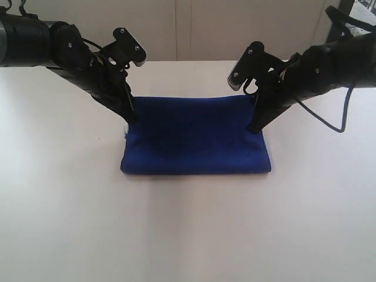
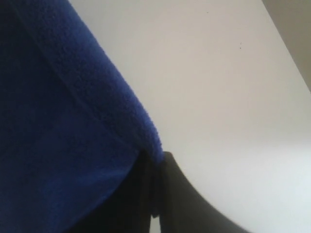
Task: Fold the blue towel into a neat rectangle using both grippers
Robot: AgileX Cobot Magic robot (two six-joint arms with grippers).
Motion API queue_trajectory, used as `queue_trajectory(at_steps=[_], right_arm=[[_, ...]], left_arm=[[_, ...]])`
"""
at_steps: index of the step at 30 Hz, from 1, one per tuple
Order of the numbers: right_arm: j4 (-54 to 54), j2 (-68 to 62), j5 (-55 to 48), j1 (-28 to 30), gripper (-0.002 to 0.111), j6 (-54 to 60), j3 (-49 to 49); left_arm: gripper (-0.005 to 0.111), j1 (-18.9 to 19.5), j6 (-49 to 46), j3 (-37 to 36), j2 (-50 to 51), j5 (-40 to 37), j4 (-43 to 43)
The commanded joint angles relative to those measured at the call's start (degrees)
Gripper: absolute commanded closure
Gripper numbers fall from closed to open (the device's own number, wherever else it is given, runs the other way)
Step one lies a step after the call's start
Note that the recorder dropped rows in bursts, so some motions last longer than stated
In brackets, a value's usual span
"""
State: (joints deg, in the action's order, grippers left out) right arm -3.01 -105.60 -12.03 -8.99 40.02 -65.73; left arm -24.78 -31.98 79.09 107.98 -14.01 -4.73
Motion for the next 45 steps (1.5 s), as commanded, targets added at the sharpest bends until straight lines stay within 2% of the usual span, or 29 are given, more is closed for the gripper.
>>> queue_trajectory(at_steps=[1,18,30,33,35,36,38,39,41,45], right_arm=[[-0.4,-1.1,3.2,0.5,0.108,-0.1,-0.5],[-0.4,-2.3,7.0,0.5,0.108,-0.1,-0.5],[-0.4,-4.0,9.9,0.5,0.108,-0.1,-0.5],[-0.2,-4.0,10.6,0.5,0.102,-0.1,-0.5],[-0.2,-4.0,10.9,0.5,0.092,-0.1,-0.5],[-0.2,-4.0,11.2,0.5,0.086,-0.1,-0.5],[-0.2,-4.0,12.0,0.5,0.078,-0.3,-0.5],[-0.2,-4.0,12.9,0.5,0.074,-0.6,-0.5],[-0.2,-4.0,13.8,0.5,0.069,-2.1,-0.5],[-0.2,-4.0,13.8,0.5,0.067,-4.6,-0.5]], left_arm=[[0.107,0.1,0.6,0.3,-0.1,-1.5,-0.3],[0.107,0.1,2.5,0.3,-0.1,-3.3,2.1],[0.107,0.1,2.7,0.3,0.0,-0.6,2.3],[0.106,0.1,2.8,0.3,0.0,-0.6,2.3],[0.095,0.1,2.8,0.3,0.0,-0.6,2.3],[0.084,0.1,2.8,0.3,0.0,-0.6,2.3],[0.070,0.1,2.8,0.3,0.0,-0.8,2.3],[0.066,0.1,2.9,0.3,0.0,-0.8,2.3],[0.065,0.1,2.9,0.3,0.0,-0.8,2.3],[0.065,0.1,3.5,0.3,0.1,-1.0,2.3]])
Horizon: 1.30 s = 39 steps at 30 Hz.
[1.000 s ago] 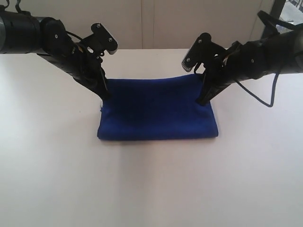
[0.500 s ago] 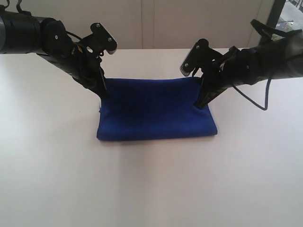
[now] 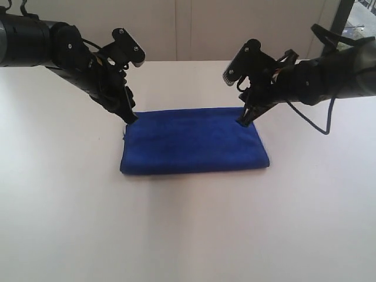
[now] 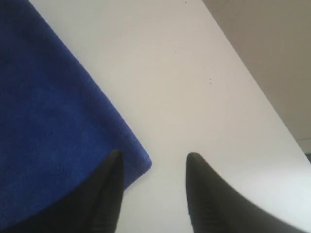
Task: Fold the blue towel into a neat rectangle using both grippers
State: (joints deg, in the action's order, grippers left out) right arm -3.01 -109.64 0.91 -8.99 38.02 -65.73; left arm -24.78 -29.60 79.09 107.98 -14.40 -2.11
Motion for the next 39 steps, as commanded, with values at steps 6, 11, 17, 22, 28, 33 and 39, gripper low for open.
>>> queue_trajectory(at_steps=[6,11,17,22,28,33,39], right_arm=[[0.9,1.5,-6.0,0.5,0.076,-16.3,-0.5],[0.9,4.1,-14.1,0.5,0.097,-20.9,-0.5],[1.0,7.7,-25.7,1.1,0.108,-26.6,-1.4],[1.0,8.8,-35.9,3.9,0.108,-31.9,-4.5],[2.2,7.2,-37.2,5.0,0.108,-32.6,-5.1],[4.1,2.7,-36.5,5.0,0.108,-32.7,-5.1],[4.7,-0.8,-35.7,5.0,0.108,-32.8,-5.1]], left_arm=[[0.080,0.1,6.1,0.3,1.0,-4.5,-0.3],[0.107,0.1,10.6,0.3,1.0,-8.8,-0.3],[0.107,0.8,18.9,0.3,-0.4,-14.9,-0.2],[0.107,4.9,29.0,0.3,-3.2,-20.6,-0.2],[0.107,7.4,29.6,0.3,-1.7,-24.4,-4.5],[0.107,7.4,26.5,0.3,2.3,-21.6,-10.2],[0.107,7.4,25.8,0.3,6.1,-16.6,-11.6]])
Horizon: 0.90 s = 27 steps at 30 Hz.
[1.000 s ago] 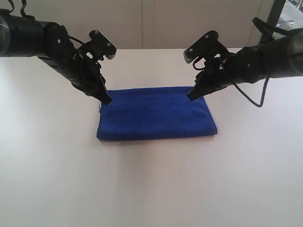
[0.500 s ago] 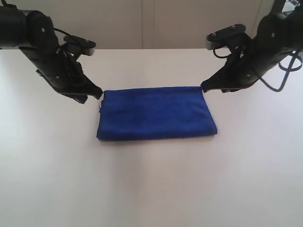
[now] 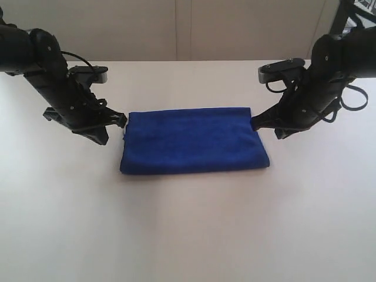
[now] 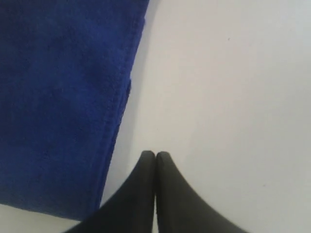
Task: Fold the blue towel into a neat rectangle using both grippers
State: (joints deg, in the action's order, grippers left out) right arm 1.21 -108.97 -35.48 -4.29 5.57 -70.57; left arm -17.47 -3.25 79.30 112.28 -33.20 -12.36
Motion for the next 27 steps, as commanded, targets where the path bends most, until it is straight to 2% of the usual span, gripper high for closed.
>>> queue_trajectory(at_steps=[1,10,19,27], right_arm=[[0.5,-1.8,0.9,0.3,0.108,-0.4,-0.2],[6.4,-4.6,-0.2,0.2,0.108,0.7,-0.1],[6.9,-5.5,-1.5,-0.4,0.108,0.8,0.0],[7.2,-5.5,-3.6,-0.5,0.108,0.8,0.0]], left_arm=[[0.107,0.1,-0.5,0.1,2.2,2.5,-1.3],[0.107,0.1,-1.7,0.1,3.3,6.2,-4.0],[0.107,0.1,-1.8,0.1,6.2,8.5,-6.8],[0.107,-1.6,-6.2,0.1,6.7,12.5,-12.0]])
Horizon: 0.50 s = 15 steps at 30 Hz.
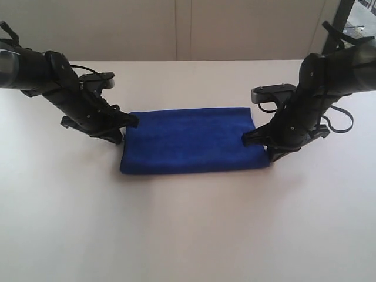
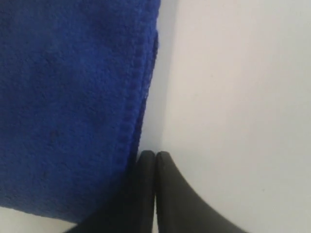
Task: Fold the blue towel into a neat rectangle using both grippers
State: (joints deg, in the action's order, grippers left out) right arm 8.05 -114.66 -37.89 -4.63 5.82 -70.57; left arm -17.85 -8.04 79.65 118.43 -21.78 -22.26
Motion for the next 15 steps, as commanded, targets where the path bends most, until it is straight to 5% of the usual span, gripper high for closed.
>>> queue_trajectory(at_steps=[1,15], right_arm=[[0.3,0.1,-1.6,-0.3,0.108,0.5,0.0],[1.1,0.1,-4.0,-1.6,0.108,1.5,0.0]], left_arm=[[0.107,-1.3,-1.4,-0.2,0.6,1.4,-2.1],[0.107,-1.3,-3.0,3.9,4.2,1.2,-5.1]])
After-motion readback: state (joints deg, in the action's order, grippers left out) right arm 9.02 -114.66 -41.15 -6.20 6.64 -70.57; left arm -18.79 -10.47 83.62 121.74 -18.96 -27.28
